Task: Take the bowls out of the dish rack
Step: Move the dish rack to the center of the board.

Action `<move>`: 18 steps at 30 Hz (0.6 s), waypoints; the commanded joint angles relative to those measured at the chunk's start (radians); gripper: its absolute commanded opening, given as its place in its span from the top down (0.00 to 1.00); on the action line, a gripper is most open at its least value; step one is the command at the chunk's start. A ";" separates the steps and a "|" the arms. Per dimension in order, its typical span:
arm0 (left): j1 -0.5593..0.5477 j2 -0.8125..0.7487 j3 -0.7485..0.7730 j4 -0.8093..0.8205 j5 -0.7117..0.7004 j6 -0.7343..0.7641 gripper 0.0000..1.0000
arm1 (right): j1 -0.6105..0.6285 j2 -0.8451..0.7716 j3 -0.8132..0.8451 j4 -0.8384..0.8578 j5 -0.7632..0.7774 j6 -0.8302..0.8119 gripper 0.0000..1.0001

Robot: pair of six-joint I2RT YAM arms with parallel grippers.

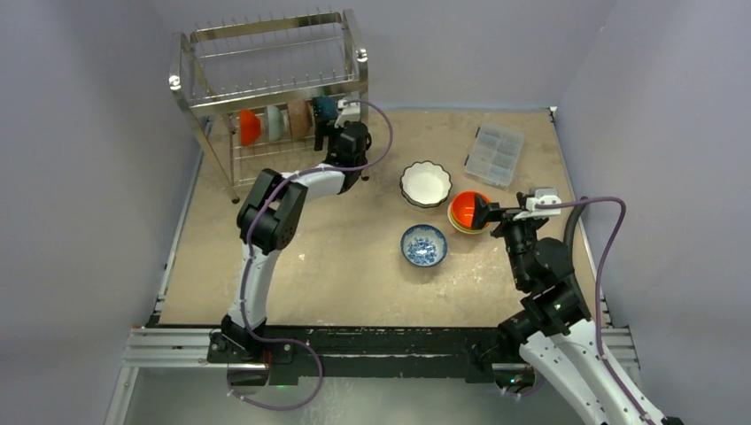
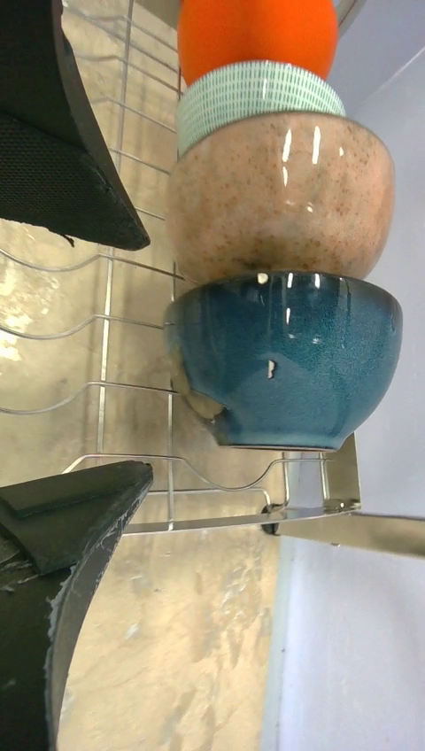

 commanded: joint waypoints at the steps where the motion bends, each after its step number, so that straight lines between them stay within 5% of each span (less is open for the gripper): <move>1: -0.009 -0.162 -0.079 -0.054 0.023 -0.032 0.12 | 0.000 -0.026 -0.004 0.044 -0.025 -0.014 0.01; 7: -0.009 -0.309 -0.225 -0.141 0.125 -0.057 0.12 | 0.001 -0.056 -0.005 0.042 -0.031 -0.011 0.01; 18: -0.001 -0.479 -0.460 -0.214 0.461 0.184 0.11 | 0.001 -0.073 -0.005 0.040 -0.039 -0.006 0.01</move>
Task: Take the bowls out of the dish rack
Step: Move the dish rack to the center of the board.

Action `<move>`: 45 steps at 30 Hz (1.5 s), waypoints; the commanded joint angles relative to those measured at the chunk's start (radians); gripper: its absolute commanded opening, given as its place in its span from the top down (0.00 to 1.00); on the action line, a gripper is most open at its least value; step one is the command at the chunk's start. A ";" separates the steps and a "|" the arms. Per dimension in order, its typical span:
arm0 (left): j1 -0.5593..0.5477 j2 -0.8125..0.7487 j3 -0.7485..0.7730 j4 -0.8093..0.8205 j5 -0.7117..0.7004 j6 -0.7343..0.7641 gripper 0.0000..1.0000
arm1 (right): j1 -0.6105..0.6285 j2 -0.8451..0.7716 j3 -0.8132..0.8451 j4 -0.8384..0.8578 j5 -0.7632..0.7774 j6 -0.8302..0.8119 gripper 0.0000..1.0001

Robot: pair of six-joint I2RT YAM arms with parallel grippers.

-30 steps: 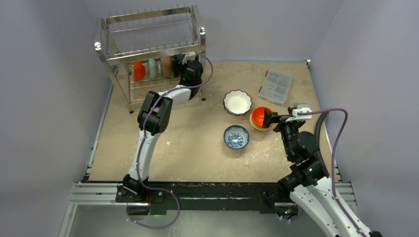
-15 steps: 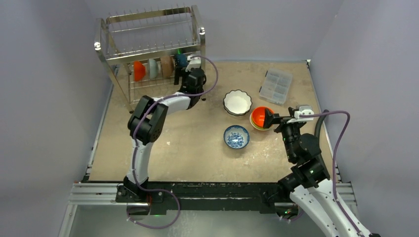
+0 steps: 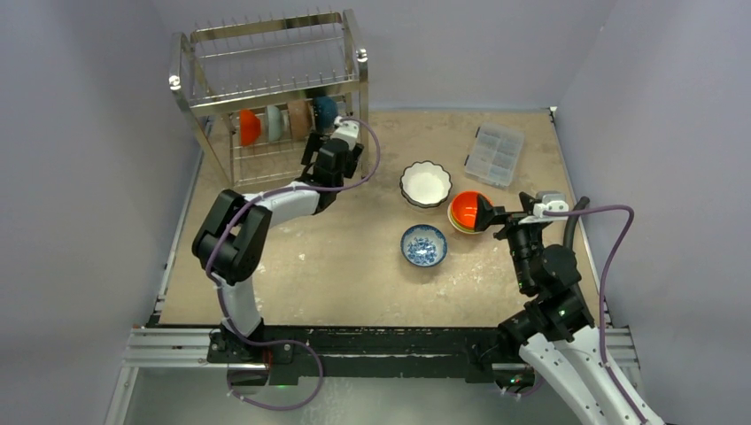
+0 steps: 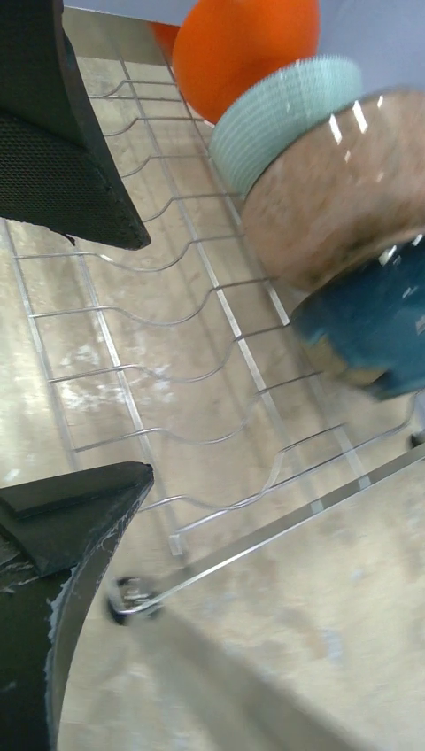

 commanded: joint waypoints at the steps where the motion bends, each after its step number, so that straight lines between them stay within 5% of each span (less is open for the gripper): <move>1: 0.013 -0.079 -0.066 -0.050 0.203 0.128 0.11 | 0.001 -0.008 -0.003 0.040 -0.014 -0.007 0.02; 14: 0.069 0.061 0.091 -0.302 0.318 0.297 0.16 | 0.002 -0.002 -0.003 0.035 -0.014 -0.007 0.01; 29: 0.068 -0.194 -0.011 -0.286 0.380 0.266 0.16 | 0.001 -0.003 -0.003 0.038 -0.018 -0.008 0.01; 45: 0.147 -0.071 -0.012 -0.473 0.505 0.341 0.17 | 0.001 0.009 -0.005 0.040 -0.020 -0.007 0.01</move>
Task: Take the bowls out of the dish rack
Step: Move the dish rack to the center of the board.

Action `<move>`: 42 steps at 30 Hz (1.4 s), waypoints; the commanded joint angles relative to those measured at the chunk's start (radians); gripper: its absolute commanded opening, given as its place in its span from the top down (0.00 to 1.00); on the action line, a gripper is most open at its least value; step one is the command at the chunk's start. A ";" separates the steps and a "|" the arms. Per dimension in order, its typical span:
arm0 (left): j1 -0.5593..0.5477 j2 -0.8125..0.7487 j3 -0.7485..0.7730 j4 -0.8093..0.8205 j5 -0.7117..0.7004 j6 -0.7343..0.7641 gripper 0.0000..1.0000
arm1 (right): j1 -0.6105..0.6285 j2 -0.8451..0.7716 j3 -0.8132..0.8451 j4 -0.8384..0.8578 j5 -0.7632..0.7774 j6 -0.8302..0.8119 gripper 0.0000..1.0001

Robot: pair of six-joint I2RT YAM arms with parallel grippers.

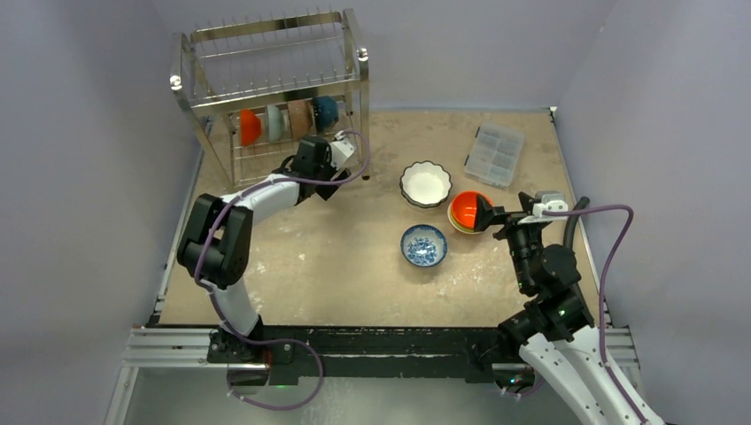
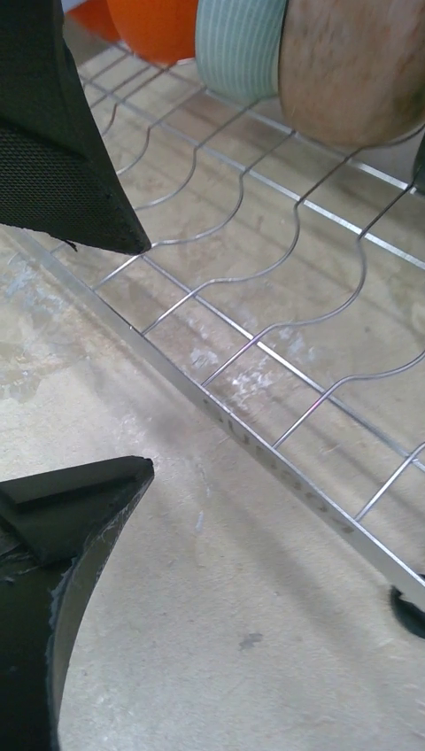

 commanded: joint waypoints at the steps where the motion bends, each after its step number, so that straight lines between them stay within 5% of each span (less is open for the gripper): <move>1: 0.023 0.027 0.008 -0.041 0.067 0.005 0.18 | 0.002 0.009 -0.005 0.042 -0.014 -0.007 0.01; 13: 0.005 0.061 0.057 -0.197 0.241 -0.072 0.20 | 0.002 0.004 -0.003 0.047 -0.012 -0.008 0.01; 29: -0.157 0.029 0.014 -0.292 0.138 -0.185 0.25 | 0.001 -0.026 -0.002 0.049 -0.017 -0.008 0.01; 42: -0.223 -0.018 -0.071 -0.321 0.231 -0.242 0.28 | 0.002 -0.043 0.001 0.046 -0.020 -0.008 0.01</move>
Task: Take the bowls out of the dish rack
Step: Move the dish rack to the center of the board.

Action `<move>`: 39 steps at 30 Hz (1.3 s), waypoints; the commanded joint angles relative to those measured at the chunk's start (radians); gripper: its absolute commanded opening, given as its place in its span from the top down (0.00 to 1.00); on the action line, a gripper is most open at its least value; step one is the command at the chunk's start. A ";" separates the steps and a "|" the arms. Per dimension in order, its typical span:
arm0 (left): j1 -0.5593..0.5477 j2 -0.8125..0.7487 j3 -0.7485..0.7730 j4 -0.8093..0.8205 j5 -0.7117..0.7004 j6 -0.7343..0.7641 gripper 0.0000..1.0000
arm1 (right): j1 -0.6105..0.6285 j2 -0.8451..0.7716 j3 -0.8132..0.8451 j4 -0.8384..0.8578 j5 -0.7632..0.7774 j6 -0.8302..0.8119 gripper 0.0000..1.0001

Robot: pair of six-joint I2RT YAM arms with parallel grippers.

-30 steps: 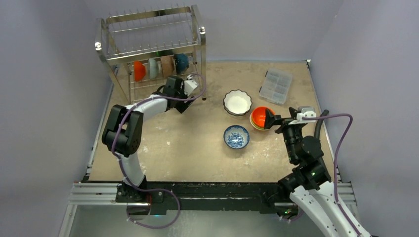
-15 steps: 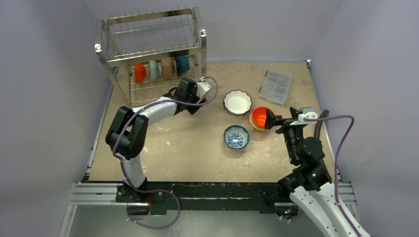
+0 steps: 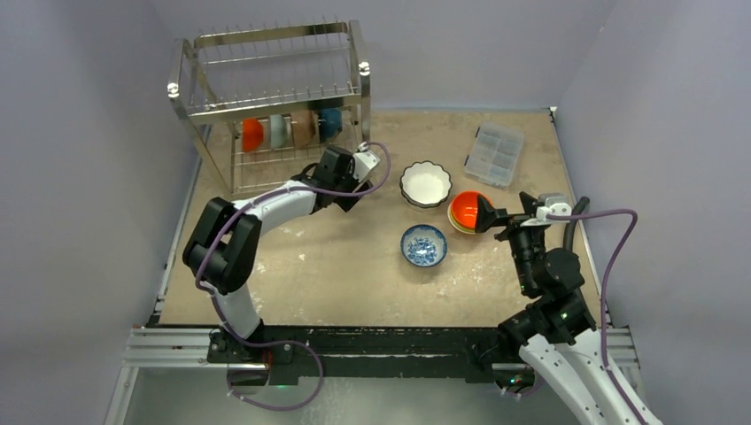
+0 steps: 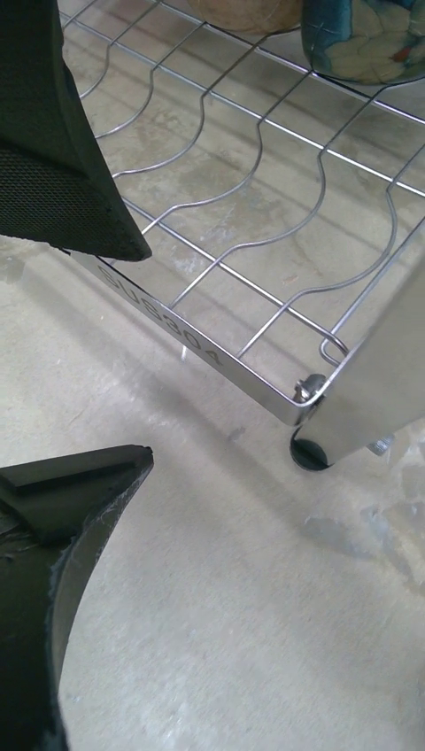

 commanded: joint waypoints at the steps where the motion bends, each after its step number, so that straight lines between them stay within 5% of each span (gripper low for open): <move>1: -0.084 -0.040 -0.103 -0.208 0.153 -0.125 0.28 | 0.002 -0.018 0.001 0.043 -0.004 -0.007 0.01; 17: -0.168 -0.270 -0.248 -0.114 -0.062 -0.249 0.27 | 0.003 -0.044 0.006 0.034 -0.012 0.001 0.01; 29: -0.172 -0.552 -0.447 0.146 -0.180 -0.411 0.25 | 0.003 -0.074 0.002 0.033 -0.023 0.013 0.01; 39: -0.170 -0.606 -0.598 0.526 -0.538 -0.563 0.23 | 0.003 -0.094 -0.003 0.030 -0.041 0.018 0.01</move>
